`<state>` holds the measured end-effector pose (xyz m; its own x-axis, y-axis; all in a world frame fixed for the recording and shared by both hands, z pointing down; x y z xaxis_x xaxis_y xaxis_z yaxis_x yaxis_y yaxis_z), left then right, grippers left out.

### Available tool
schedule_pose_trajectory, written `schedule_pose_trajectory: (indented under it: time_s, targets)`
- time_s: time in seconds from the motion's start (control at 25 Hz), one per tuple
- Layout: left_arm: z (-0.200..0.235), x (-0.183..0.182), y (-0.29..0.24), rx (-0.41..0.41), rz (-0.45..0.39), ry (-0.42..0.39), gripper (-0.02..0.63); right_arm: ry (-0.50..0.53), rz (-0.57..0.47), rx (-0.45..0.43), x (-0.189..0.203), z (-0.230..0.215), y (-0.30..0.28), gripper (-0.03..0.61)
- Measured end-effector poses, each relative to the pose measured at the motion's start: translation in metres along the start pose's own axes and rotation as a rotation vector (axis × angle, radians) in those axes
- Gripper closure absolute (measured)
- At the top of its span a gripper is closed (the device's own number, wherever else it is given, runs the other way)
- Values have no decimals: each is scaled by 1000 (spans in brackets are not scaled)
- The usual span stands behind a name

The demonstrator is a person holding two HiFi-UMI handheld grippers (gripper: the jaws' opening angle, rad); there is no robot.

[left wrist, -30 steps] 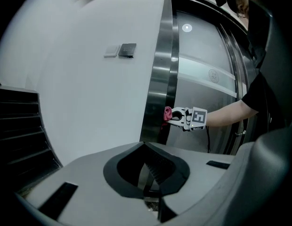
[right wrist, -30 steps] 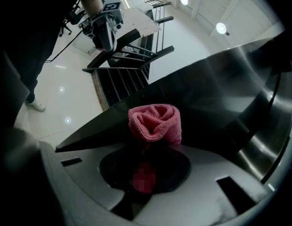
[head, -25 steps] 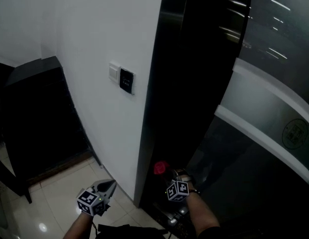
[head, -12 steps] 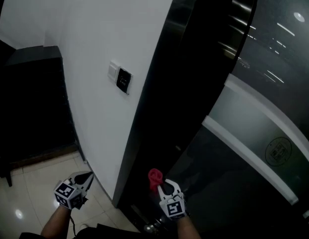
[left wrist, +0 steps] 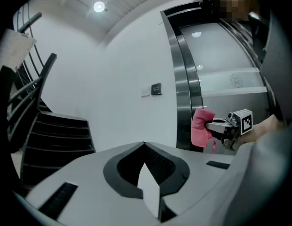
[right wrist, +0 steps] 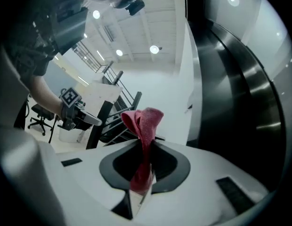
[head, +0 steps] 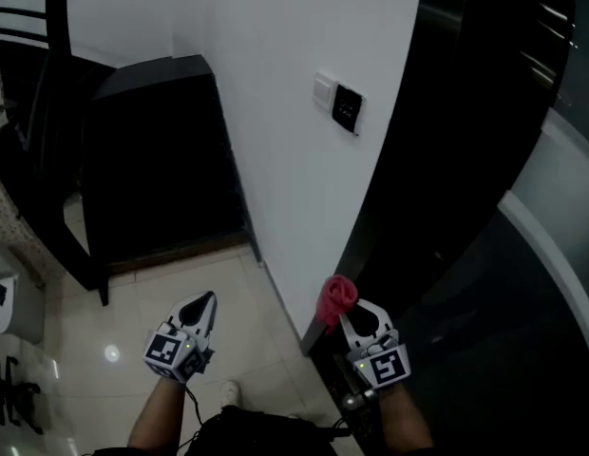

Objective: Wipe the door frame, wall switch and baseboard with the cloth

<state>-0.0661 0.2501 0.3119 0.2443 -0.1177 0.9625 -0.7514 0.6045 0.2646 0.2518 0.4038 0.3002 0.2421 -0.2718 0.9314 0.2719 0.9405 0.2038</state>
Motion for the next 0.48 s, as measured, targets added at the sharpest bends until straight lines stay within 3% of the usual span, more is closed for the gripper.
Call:
schedule_pose_trajectory:
  time_s: [0.2,0.48]
  targets:
    - [45,-2,35,-121,-32,-19,623,-103,-75,-40,16,24,-61,532]
    - [120,2,75,-215,-48,7,623,-191,-72,-67,27,67,-137,532]
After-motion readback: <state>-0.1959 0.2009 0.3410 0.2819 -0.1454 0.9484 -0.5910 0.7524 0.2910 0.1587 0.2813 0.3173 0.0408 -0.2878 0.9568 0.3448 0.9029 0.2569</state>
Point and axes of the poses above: the fingertips, and each gripper's own axes: y backward along the fingers, z to its left, x out of its underside, the point moved 9 cm from there along y, backward along the fingers, and after that the axes turned 11 degrees about -z, right-handed, at the moved point
